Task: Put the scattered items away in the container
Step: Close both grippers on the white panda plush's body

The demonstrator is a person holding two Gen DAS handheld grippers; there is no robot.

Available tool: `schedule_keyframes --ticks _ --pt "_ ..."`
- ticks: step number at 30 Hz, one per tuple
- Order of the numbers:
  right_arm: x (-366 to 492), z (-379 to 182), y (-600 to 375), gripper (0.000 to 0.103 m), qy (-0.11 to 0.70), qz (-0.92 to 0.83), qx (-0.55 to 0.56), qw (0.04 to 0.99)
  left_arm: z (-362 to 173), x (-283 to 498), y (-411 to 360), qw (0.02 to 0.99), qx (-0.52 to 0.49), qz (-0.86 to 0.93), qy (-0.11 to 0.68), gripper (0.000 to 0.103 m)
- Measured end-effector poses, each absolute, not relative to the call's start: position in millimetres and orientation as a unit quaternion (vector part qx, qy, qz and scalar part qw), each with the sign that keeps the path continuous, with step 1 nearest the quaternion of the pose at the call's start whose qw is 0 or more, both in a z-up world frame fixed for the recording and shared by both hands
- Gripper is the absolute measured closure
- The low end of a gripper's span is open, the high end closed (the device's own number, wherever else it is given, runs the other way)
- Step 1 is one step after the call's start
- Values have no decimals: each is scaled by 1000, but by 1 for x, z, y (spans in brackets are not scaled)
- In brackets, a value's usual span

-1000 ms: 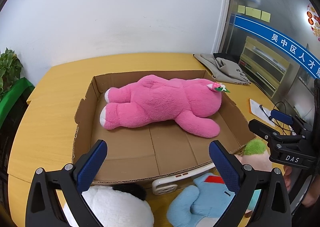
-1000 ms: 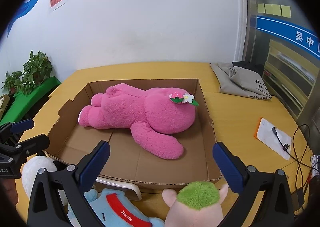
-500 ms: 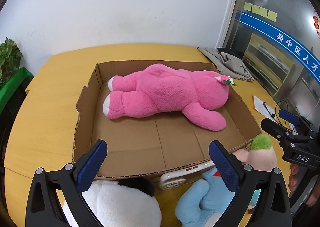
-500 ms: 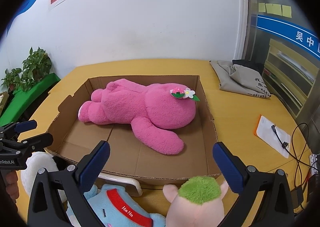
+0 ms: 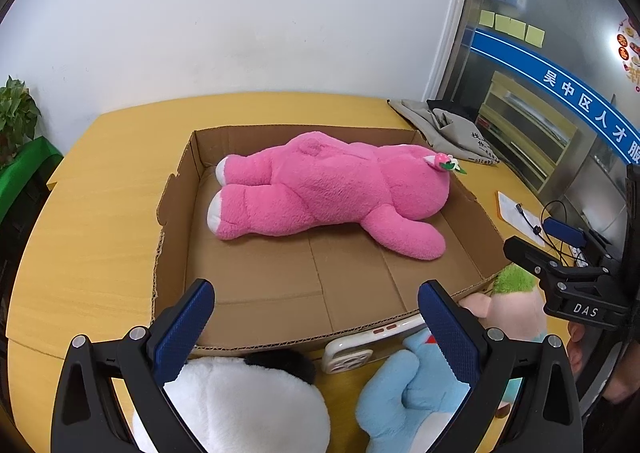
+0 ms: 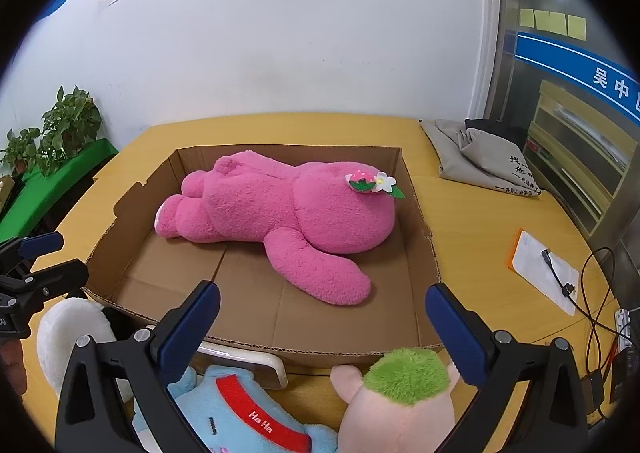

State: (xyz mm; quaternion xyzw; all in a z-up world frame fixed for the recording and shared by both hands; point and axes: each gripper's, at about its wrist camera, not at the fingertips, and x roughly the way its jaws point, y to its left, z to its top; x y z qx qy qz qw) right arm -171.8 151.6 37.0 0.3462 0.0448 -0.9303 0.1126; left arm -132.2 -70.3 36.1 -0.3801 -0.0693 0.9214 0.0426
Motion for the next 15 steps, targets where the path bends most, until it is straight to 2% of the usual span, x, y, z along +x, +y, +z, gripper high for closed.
schedule_keyframes --ticks 7,13,15 --pt "-144 37 121 1 50 -921 342 178 40 -98 -106 34 -377 922 -76 0" --pt "-89 2 43 1 38 -850 380 363 8 -67 -160 19 -413 906 -93 0" --pt "-76 -10 12 1 43 -830 387 400 -10 -67 -172 40 -432 894 -108 0"
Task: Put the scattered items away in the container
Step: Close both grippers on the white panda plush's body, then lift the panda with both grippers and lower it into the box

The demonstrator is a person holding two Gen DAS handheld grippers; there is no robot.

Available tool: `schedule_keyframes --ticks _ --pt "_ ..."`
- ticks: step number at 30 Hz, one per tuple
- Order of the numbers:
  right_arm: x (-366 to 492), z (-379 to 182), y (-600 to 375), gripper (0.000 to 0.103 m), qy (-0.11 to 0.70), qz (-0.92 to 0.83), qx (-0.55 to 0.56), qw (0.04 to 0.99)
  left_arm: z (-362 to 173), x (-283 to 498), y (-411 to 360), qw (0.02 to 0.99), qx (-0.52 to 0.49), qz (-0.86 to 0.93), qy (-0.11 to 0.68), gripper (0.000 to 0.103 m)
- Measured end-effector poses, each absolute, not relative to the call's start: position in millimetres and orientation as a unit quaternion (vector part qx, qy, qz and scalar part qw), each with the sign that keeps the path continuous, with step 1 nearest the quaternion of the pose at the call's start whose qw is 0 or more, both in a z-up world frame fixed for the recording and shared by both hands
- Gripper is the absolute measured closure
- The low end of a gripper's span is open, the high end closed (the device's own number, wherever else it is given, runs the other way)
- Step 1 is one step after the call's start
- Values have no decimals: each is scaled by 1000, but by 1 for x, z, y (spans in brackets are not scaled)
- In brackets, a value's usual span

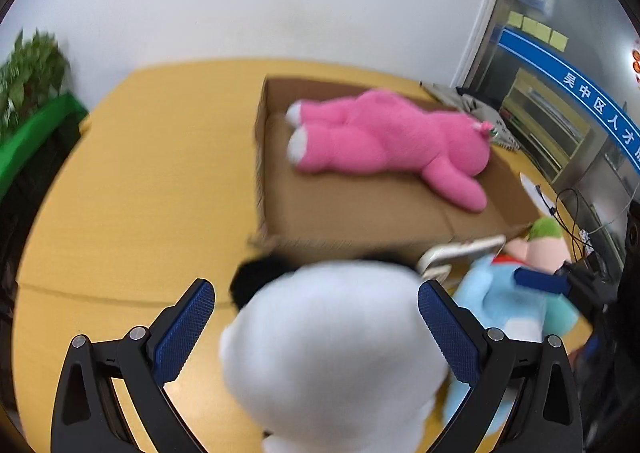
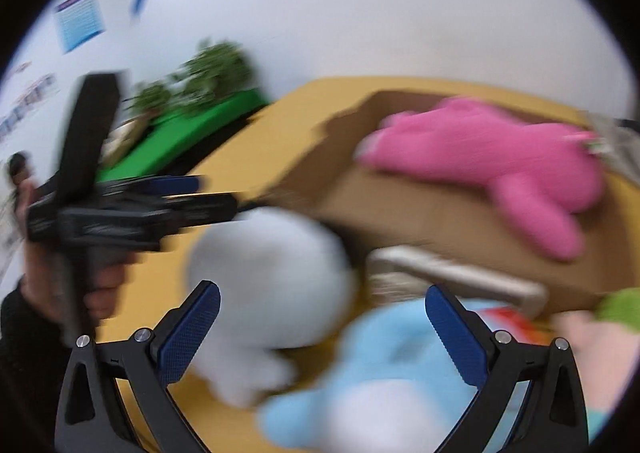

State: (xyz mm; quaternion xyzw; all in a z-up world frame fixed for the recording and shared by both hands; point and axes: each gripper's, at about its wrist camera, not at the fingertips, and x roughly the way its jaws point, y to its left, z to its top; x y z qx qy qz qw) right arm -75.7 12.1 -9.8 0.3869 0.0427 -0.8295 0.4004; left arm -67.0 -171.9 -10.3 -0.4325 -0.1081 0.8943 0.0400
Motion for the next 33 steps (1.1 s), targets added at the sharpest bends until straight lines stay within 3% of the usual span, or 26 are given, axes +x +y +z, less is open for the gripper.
schedule_keyframes --ticks 6,12,14,17,21,27,33 --pt "-73 -54 -40 1 63 -824 426 367 -42 -72 -183 109 -454 869 -167 1" --pt "-72 -67 -48 1 22 -824 424 375 -42 -68 -183 133 -456 859 -191 14" --pt "-69 -66 -48 13 16 -825 416 382 -37 -59 -183 132 -446 863 -194 19" --pt "-63 -59 -38 23 -7 -824 407 393 -17 -43 -179 131 -422 880 -177 20" --pt "-52 -24 -30 23 -11 -842 359 402 30 -43 -166 130 -379 905 -141 20" --pt "-98 39 -8 23 -32 -873 296 386 83 -113 -151 154 -338 924 -90 20" --pt "-184 51 -2 23 -48 -889 289 352 82 -214 -155 166 -349 917 -102 20"
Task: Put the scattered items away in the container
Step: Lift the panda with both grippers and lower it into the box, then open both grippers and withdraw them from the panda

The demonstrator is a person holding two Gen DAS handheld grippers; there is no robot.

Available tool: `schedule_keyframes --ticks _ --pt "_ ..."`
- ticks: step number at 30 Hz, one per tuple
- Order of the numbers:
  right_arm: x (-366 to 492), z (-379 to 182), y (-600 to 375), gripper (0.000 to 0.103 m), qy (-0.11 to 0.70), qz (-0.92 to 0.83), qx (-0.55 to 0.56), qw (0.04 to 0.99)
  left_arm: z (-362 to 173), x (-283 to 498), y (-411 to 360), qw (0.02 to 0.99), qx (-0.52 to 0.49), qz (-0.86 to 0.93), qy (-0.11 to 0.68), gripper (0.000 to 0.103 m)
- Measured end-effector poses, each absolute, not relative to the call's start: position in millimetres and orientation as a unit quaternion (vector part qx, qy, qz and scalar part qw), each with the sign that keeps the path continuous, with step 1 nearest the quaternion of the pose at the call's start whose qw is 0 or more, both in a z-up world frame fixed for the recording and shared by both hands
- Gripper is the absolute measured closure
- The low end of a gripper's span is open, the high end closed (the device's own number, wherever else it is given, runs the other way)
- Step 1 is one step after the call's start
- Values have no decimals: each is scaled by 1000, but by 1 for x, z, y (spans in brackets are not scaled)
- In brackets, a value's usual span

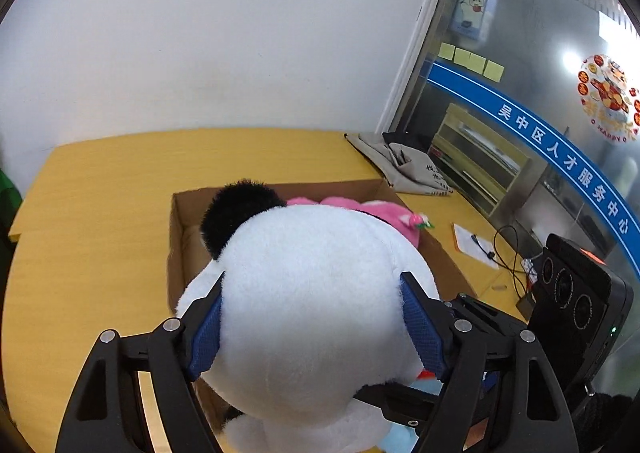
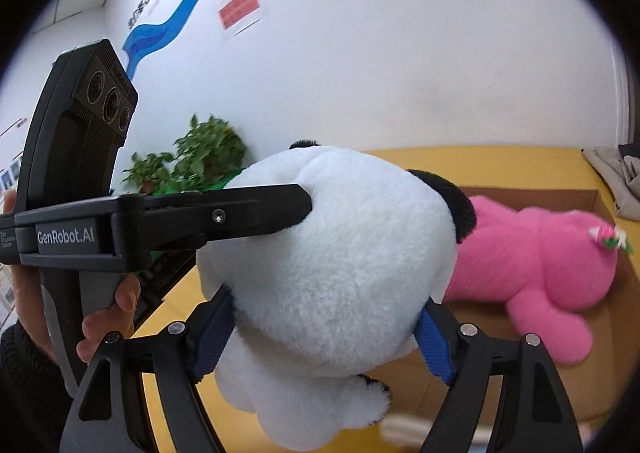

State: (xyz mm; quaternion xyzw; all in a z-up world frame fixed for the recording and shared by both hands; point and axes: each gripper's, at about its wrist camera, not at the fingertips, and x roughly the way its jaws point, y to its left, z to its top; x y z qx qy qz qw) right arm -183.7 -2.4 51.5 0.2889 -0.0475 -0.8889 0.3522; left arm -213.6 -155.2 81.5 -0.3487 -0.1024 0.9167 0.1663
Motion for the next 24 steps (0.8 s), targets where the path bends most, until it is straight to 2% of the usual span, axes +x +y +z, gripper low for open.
schedule_keyframes --ticks 9,13,15,19,24 --pt "-257 -9 -24 23 -68 -866 390 305 0 -266 -172 115 -423 888 -135 19" --pt "-258 -39 -51 23 -2 -853 430 295 -25 -260 -169 102 -439 887 -98 18" --pt "-256 -48 -58 19 15 -855 435 283 -29 -256 -169 97 -437 889 -100 17" --pt "-251 -44 -51 12 10 -848 448 283 -32 -246 -173 91 -441 886 -109 16" --pt "-200 -17 8 12 -19 -862 420 284 -27 -228 -185 77 -438 886 -132 15"
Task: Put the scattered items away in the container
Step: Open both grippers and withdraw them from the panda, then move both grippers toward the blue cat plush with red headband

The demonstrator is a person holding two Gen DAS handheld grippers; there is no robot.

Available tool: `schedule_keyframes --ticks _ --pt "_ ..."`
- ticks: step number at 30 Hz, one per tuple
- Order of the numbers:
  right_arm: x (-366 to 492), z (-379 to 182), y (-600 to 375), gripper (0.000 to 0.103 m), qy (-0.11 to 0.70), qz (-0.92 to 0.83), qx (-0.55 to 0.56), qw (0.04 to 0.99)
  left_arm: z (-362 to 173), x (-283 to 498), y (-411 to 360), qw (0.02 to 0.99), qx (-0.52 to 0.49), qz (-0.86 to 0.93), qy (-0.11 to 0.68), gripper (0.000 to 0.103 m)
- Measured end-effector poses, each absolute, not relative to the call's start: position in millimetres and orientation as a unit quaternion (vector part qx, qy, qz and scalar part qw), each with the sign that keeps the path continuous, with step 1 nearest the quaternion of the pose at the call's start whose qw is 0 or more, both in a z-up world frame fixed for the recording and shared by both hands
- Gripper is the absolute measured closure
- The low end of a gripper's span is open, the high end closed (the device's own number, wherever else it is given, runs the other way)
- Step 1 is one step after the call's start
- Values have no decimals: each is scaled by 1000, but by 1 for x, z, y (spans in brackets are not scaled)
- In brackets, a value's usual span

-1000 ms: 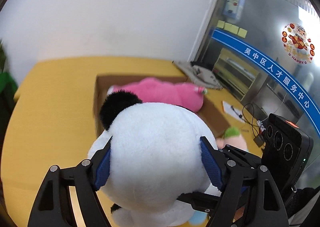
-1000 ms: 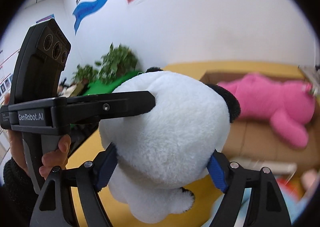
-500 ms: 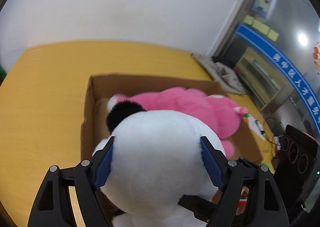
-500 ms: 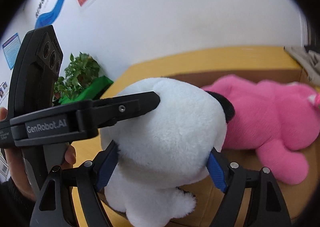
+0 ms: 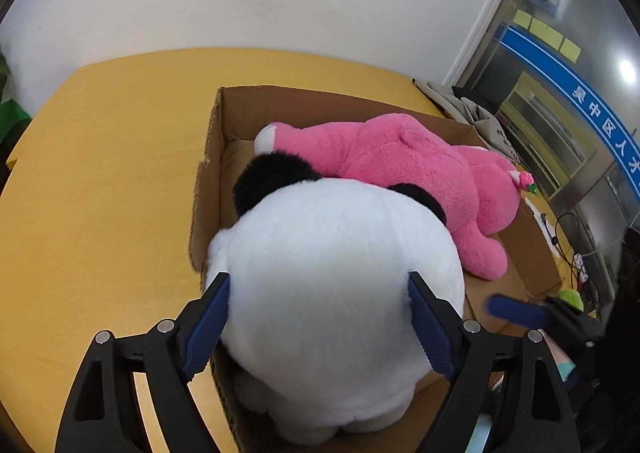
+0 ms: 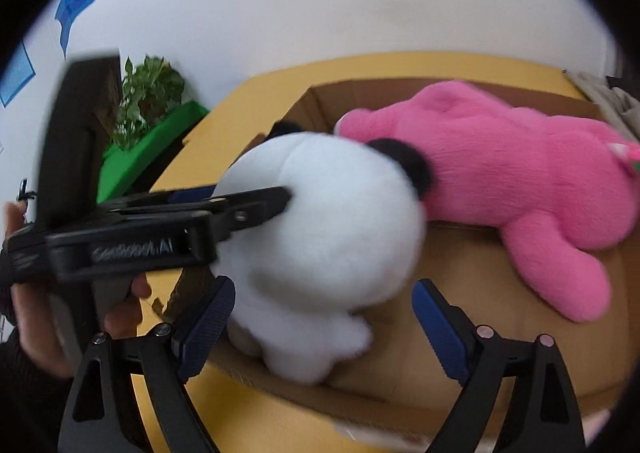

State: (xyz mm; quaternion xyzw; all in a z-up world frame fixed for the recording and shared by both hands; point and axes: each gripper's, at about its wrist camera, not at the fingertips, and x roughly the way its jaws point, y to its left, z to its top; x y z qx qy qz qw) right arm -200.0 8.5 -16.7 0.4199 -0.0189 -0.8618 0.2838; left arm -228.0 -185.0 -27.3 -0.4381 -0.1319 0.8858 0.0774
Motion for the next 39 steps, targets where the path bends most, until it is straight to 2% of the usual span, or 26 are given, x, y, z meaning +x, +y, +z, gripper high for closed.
schedule_keyframes --ticks 2,4,6,9,11,14,18,26,39 --pt "-181 -2 50 12 -29 -873 400 278 -17 -215 -187 73 -430 889 -138 16" --pt "-169 10 92 2 -33 -887 386 253 -3 -198 -181 64 -415 899 -125 16" --pt "-156 20 134 0 -38 -900 374 221 16 -171 -166 64 -388 913 -113 15" --pt "-148 21 167 0 -35 -904 373 204 36 -135 -132 79 -355 927 -94 0" --pt "-138 18 184 0 -43 -907 375 184 40 -115 -106 96 -343 931 -82 0" --pt "-132 16 189 0 -53 -909 375 171 39 -94 -75 118 -341 928 -92 0" --pt "-113 27 184 0 -21 -920 353 170 42 -65 -50 126 -336 928 -101 0" --pt "-73 55 186 0 10 -933 315 174 58 -40 -32 123 -316 934 -108 0" --pt "-61 47 192 0 4 -932 326 160 50 -30 -14 181 -328 922 -101 0"
